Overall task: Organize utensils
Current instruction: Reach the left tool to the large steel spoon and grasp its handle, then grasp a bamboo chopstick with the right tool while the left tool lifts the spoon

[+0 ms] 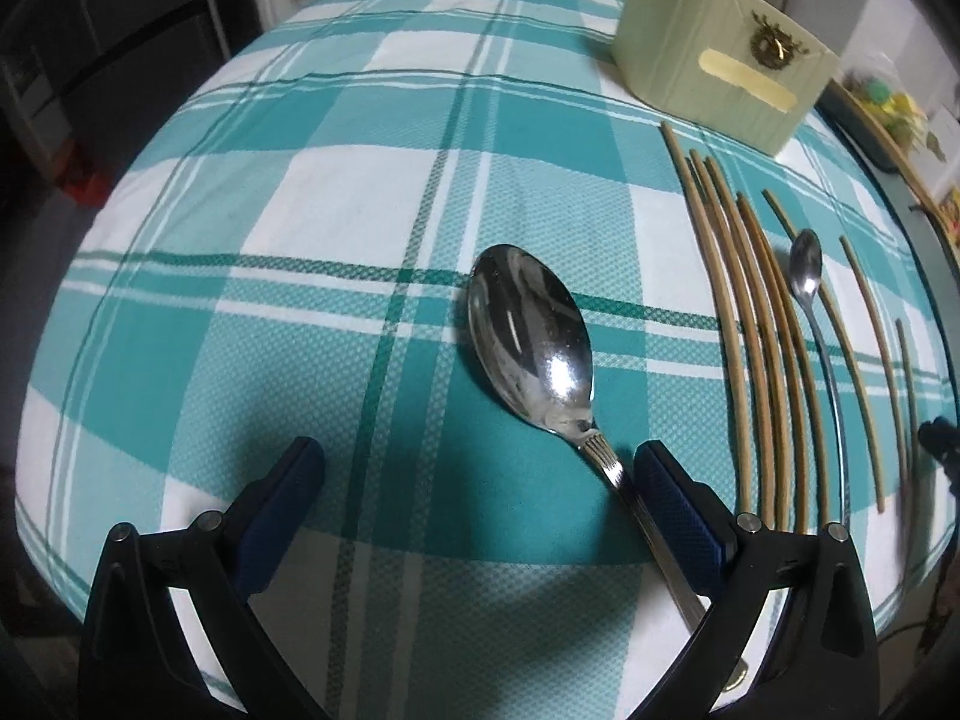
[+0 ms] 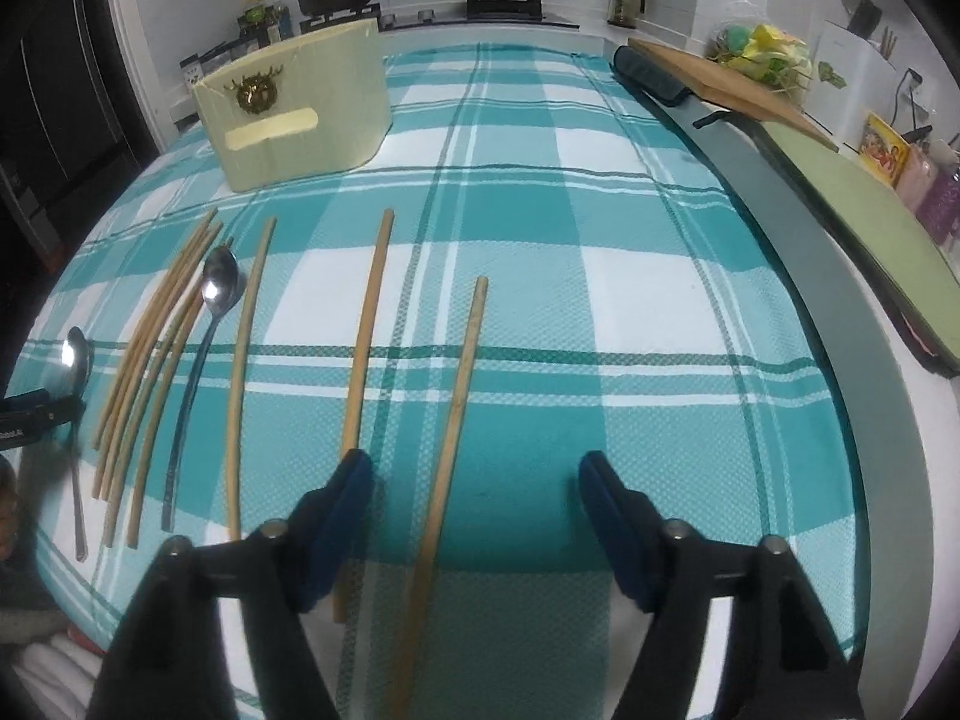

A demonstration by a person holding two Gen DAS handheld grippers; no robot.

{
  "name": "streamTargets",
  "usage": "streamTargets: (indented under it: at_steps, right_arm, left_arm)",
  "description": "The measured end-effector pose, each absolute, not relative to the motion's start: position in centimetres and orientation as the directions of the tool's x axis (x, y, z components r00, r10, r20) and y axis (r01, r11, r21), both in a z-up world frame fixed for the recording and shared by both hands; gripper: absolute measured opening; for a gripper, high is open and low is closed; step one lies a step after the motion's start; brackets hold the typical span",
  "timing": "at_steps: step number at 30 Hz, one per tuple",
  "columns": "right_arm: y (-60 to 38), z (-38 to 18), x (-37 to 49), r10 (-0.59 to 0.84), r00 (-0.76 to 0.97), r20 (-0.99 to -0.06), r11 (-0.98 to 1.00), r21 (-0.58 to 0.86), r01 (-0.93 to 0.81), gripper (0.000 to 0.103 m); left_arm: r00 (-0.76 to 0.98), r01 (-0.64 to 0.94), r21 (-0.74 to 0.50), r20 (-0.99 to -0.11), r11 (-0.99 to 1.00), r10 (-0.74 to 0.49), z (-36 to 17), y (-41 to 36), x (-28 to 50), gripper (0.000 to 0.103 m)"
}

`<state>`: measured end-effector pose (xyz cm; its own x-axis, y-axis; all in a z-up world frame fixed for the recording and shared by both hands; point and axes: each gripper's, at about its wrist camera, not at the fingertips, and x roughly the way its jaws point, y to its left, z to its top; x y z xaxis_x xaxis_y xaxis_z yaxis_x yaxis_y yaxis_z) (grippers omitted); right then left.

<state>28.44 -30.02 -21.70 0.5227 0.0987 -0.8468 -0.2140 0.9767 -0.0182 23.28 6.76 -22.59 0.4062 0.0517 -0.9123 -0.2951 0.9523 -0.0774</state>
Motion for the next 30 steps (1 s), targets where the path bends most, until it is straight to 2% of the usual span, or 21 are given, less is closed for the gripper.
streamTargets:
  at_steps: [1, 2, 4, 7, 12, 15, 17, 20, 22, 24, 26, 30]
  right_arm:
    - [-30.0, -21.9, 28.8, 0.097, 0.508, -0.856, 0.975, -0.021, -0.221, 0.057]
    - [-29.9, -22.2, 29.3, 0.105, 0.49, -0.865, 0.973, -0.011, -0.23, 0.056]
    - [-29.9, -22.6, 29.8, 0.126, 0.471, -0.873, 0.971, 0.011, -0.241, 0.056]
    - [-29.8, -23.1, 30.2, 0.118, 0.461, -0.879, 0.971, 0.006, -0.238, 0.056]
    - [-29.8, -23.0, 30.2, 0.11, 0.475, -0.873, 0.975, 0.001, -0.224, 0.056]
    - [-30.0, -23.0, 30.3, 0.104, 0.476, -0.873, 0.977, 0.0, -0.212, 0.056]
    - [-30.0, -23.0, 30.5, 0.104, 0.476, -0.873, 0.977, 0.001, -0.211, 0.056]
    - [-30.0, -23.1, 31.2, 0.108, 0.473, -0.875, 0.976, 0.003, -0.218, 0.056]
    - [-29.9, -23.1, 31.6, 0.113, 0.468, -0.876, 0.975, 0.008, -0.22, 0.056]
    - [-29.8, -23.1, 31.8, 0.116, 0.466, -0.877, 0.974, 0.009, -0.225, 0.056]
    - [-29.6, -23.1, 31.8, 0.117, 0.462, -0.879, 0.973, 0.008, -0.23, 0.057]
    - [-29.3, -23.2, 32.0, 0.12, 0.459, -0.88, 0.966, -0.003, -0.26, 0.057]
  left_arm:
    - [0.407, -0.313, -0.082, -0.912, 0.946, 0.056, -22.6, 6.7, 23.3, 0.102]
    - [0.407, -0.326, -0.079, -0.911, 0.942, 0.064, -22.6, 6.7, 23.5, 0.102]
    - [0.412, -0.341, -0.054, -0.906, 0.938, 0.098, -22.8, 6.4, 24.2, 0.101]
    - [0.442, -0.312, -0.006, -0.886, 0.95, 0.139, -22.7, 5.4, 25.1, 0.089]
    - [0.503, -0.211, -0.007, -0.858, 0.977, 0.103, -22.2, 4.6, 27.1, 0.053]
    - [0.545, -0.123, -0.014, -0.836, 0.992, 0.056, -22.1, 4.4, 28.7, 0.041]
    - [0.574, -0.021, -0.043, -0.818, 0.999, -0.024, -22.2, 4.1, 30.2, 0.038]
    - [0.565, 0.064, -0.049, -0.821, 0.997, -0.077, -22.1, 3.9, 31.2, 0.041]
    - [0.545, 0.065, -0.084, -0.831, 0.994, -0.106, -21.8, 4.3, 30.9, 0.055]
    - [0.549, 0.027, -0.094, -0.831, 0.995, -0.093, -21.4, 4.9, 29.6, 0.077]
    - [0.547, -0.029, -0.079, -0.836, 0.996, -0.051, -21.2, 5.2, 28.2, 0.08]
    - [0.496, -0.158, -0.115, -0.868, 0.981, -0.022, -22.0, 5.5, 26.6, 0.08]
